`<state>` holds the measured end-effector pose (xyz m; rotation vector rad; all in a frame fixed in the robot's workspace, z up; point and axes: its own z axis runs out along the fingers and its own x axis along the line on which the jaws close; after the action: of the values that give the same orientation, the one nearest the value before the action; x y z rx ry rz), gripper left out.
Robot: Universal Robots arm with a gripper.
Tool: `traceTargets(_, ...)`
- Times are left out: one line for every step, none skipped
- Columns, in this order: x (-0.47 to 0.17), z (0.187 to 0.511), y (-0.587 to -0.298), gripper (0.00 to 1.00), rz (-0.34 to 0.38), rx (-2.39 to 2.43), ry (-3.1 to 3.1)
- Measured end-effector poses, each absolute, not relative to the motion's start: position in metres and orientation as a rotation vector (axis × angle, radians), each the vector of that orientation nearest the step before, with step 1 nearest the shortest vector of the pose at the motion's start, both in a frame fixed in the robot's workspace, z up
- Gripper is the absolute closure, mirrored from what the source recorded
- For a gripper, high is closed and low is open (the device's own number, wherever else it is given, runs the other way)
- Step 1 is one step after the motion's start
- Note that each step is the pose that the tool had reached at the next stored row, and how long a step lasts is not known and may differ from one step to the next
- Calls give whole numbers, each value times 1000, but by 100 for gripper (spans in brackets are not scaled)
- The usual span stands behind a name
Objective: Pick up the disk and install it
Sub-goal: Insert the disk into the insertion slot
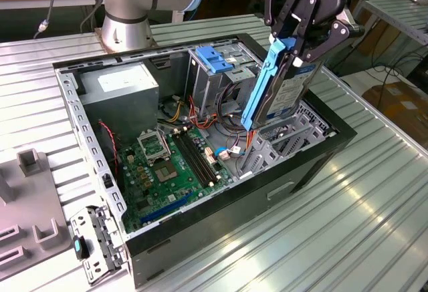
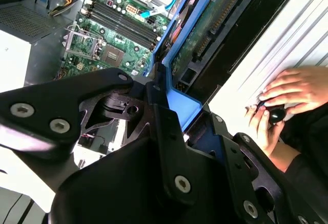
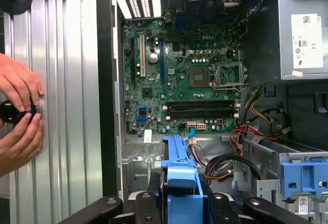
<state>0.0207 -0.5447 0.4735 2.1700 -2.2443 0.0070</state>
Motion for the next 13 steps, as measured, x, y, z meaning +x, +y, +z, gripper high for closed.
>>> traceTargets(21, 473, -545, 63, 7, 2170, -2245)
traceTargets(21, 473, -545, 63, 7, 2170, -2245)
traceTargets(21, 473, -545, 63, 7, 2170, -2244)
traceTargets(21, 473, -545, 63, 7, 2170, -2244)
traceTargets(21, 473, -545, 63, 7, 2170, -2244)
traceTargets(21, 473, -545, 63, 7, 2170, -2244)
traceTargets(21, 473, -545, 63, 7, 2170, -2244)
traceTargets(21, 473, -545, 63, 7, 2170, -2244)
traceTargets(22, 473, -545, 63, 7, 2170, -2244)
traceTargets(23, 473, -545, 63, 7, 2170, -2244)
traceTargets(24, 473, -545, 63, 7, 2170, -2244)
traceTargets(25, 473, -545, 63, 7, 2170, -2244)
traceTargets(25, 473, -545, 63, 7, 2170, -2244)
